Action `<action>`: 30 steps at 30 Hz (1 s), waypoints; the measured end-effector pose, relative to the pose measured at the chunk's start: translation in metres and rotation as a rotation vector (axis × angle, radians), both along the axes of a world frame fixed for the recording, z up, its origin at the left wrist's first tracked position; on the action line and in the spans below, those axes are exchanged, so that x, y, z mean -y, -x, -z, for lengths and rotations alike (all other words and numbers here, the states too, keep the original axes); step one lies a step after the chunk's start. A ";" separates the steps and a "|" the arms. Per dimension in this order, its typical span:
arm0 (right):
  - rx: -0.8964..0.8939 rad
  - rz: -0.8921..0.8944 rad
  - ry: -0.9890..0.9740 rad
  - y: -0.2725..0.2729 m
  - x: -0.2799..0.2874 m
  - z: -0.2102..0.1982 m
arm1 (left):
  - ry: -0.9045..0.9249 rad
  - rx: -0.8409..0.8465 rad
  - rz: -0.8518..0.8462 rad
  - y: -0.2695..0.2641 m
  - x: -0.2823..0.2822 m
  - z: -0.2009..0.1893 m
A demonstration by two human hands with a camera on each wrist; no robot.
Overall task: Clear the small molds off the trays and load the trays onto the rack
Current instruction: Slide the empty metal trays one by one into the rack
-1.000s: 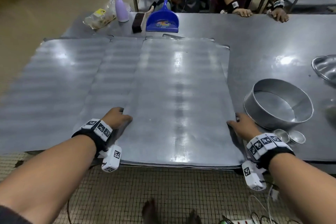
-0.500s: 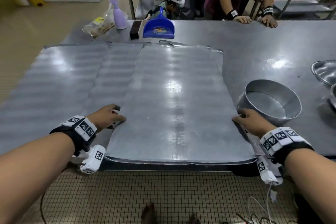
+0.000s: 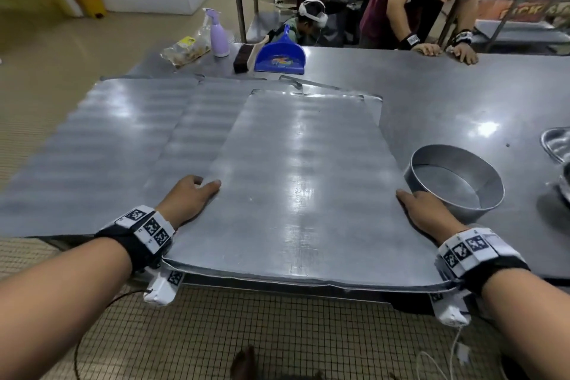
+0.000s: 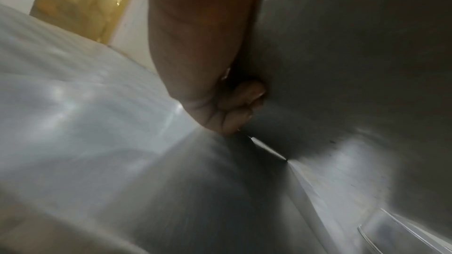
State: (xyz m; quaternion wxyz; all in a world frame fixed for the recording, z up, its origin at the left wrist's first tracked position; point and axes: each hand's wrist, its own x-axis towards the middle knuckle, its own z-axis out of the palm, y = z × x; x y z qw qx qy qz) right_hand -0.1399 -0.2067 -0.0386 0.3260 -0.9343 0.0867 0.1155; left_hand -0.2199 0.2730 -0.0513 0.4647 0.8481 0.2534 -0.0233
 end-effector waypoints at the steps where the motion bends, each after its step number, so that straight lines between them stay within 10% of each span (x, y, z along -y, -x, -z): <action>1: 0.015 0.004 -0.008 0.002 0.001 0.003 | -0.004 0.017 0.005 0.004 0.000 0.002; 14: 0.175 -0.106 -0.353 0.007 -0.029 -0.031 | 0.097 0.285 -0.230 0.073 0.022 -0.019; 30: 0.186 -0.570 -0.729 -0.044 -0.307 -0.120 | -0.034 0.568 -0.656 0.200 -0.145 -0.146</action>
